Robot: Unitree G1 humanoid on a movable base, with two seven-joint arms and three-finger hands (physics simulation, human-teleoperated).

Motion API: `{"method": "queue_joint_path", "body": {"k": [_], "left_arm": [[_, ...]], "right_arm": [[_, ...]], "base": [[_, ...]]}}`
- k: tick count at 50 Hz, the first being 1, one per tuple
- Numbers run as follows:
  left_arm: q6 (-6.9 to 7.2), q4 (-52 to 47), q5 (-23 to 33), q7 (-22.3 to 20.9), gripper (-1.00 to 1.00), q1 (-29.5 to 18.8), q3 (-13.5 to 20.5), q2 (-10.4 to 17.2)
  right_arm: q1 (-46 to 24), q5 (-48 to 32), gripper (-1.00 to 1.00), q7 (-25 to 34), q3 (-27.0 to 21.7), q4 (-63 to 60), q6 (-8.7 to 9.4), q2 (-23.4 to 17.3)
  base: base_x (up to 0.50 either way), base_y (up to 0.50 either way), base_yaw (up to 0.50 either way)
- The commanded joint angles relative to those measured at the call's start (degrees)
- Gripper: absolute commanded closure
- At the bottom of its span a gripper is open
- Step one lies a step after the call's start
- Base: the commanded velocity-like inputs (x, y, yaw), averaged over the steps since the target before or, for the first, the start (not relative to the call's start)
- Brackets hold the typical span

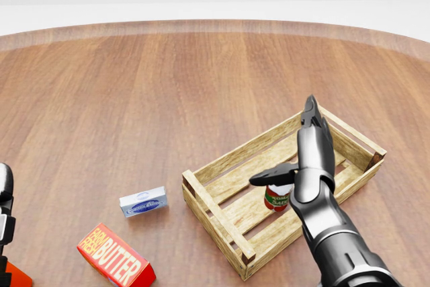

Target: Pick up the tomato sauce, and put it in the wooden tray.

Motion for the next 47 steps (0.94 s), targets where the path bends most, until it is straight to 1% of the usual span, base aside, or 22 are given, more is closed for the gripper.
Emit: {"method": "queue_joint_path", "body": {"k": [1, 4, 11, 13, 16, 17, 19, 20, 22, 24, 26, 27, 28, 29, 30, 33, 36, 37, 39, 40, 43, 47], "left_arm": [[0.03, 0.43, -0.03, 0.12, -1.00, -0.28, 0.00, 0.14], [0.16, 0.63, 0.14, 0.23, -1.00, -0.51, -0.13, 0.21], [0.08, 0.64, 0.31, 0.55, -1.00, -0.39, -0.51, 0.44], [0.01, 0.47, 0.32, 0.58, -1.00, -0.22, -0.60, 0.48], [-0.08, 0.22, 0.27, 0.58, -1.00, 0.06, -0.67, 0.48], [-0.15, 0.09, 0.27, 0.57, -1.00, 0.20, -0.69, 0.48], [-0.16, 0.08, 0.27, 0.58, -1.00, 0.21, -0.70, 0.48], [-0.12, 0.12, 0.32, 0.61, -1.00, 0.13, -0.70, 0.50], [0.00, 0.16, 0.49, 0.67, -1.00, -0.03, -0.81, 0.56], [0.08, 0.26, 0.51, 0.75, -1.00, -0.15, -0.82, 0.62], [0.33, 0.64, 0.74, 0.91, -1.00, -0.60, -0.97, 0.74], [0.34, 0.65, 0.74, 0.95, -1.00, -0.61, -0.99, 0.77], [0.48, 0.75, 1.11, 1.12, -1.00, -0.78, -1.35, 0.84], [0.49, 0.76, 1.10, 1.24, -1.00, -0.77, -1.42, 0.94], [0.63, 0.88, 1.47, 1.45, -1.00, -0.99, -1.76, 1.08], [0.69, 0.89, 1.57, 1.84, -1.00, -1.05, -2.13, 1.50], [0.51, 0.06, 1.76, 2.16, -1.00, -0.26, -2.77, 1.71], [0.34, -0.18, 1.89, 2.25, -1.00, 0.02, -3.06, 1.82], [0.33, 0.08, 1.82, 2.45, -1.00, -0.18, -3.16, 2.08], [0.35, 0.16, 1.83, 2.56, -1.00, -0.24, -3.21, 2.17], [0.48, 0.25, 2.01, 2.86, -1.00, -0.40, -3.50, 2.40], [0.58, 0.18, 2.09, 3.18, -1.00, -0.41, -3.78, 2.69]], "right_arm": [[4.64, 2.31, -1.00, 5.13, -0.06, -16.55, 0.00, 0.07], [7.16, 2.86, -1.00, 6.97, -0.26, -23.31, 0.38, 0.31], [16.52, 7.67, -1.00, 12.35, -1.81, -45.38, 8.43, 1.72], [19.50, 11.22, -1.00, 14.68, -2.26, -51.42, 9.72, 2.34], [20.77, 12.15, -1.00, 15.25, -2.16, -50.20, 8.42, 2.00], [20.87, 13.77, -1.00, 15.56, -2.66, -49.13, 7.14, 2.19], [20.86, 14.01, -1.00, 15.47, -2.56, -48.99, 7.03, 2.09], [22.31, 19.01, -1.00, 17.84, -4.11, -44.81, 3.49, 2.52], [23.68, 24.75, -1.00, 21.04, -5.06, -41.69, 0.84, 2.54], [23.96, 27.11, -1.00, 22.26, -4.92, -40.37, 0.00, 2.28], [24.51, 31.15, -1.00, 26.67, -5.16, -36.72, 0.00, 2.07], [24.45, 31.35, -1.00, 26.72, -5.04, -36.38, 0.00, 1.97], [24.98, 34.47, -1.00, 30.35, -5.55, -35.23, 0.00, 1.88], [24.97, 34.81, -1.00, 30.49, -5.41, -35.00, 0.00, 1.77], [25.81, 38.09, -1.00, 34.62, -5.91, -34.40, 0.00, 1.49], [24.26, 38.59, -1.00, 36.28, -6.26, -28.07, 0.00, 0.72], [26.57, 44.48, -1.00, 40.24, -7.13, -34.01, 0.00, 0.14], [28.55, 48.48, -1.00, 43.37, -7.34, -39.30, 0.64, -0.27], [29.56, 52.44, -1.00, 46.35, -7.77, -42.81, 7.03, -0.58], [29.63, 54.05, -1.00, 47.57, -8.04, -43.57, 9.58, -0.72], [29.81, 59.92, -1.00, 52.63, -9.03, -45.29, 10.00, -1.50], [30.48, 54.76, -1.00, 56.06, -7.39, -42.03, 10.00, 0.02]], "base": [[0.00, 0.00, 0.00], [0.00, 0.00, 0.00], [0.00, 0.00, 0.00], [0.00, 0.00, 0.00], [0.00, 0.00, 0.00], [0.00, 0.00, 0.00], [0.00, 0.00, 0.00], [0.00, 0.00, 0.00], [0.00, 0.00, 0.00], [0.00, 0.00, 0.00], [0.00, 0.00, 0.00], [0.00, 0.00, 0.00], [0.00, 0.00, 0.00], [0.00, 0.00, 0.00], [0.00, 0.00, 0.00], [0.00, 0.00, 0.00], [0.00, 0.00, 0.00], [0.00, 0.00, 0.00], [0.00, 0.00, 0.00], [0.00, 0.00, 0.00], [0.00, 0.00, 0.00], [0.00, 0.00, 0.00]]}}
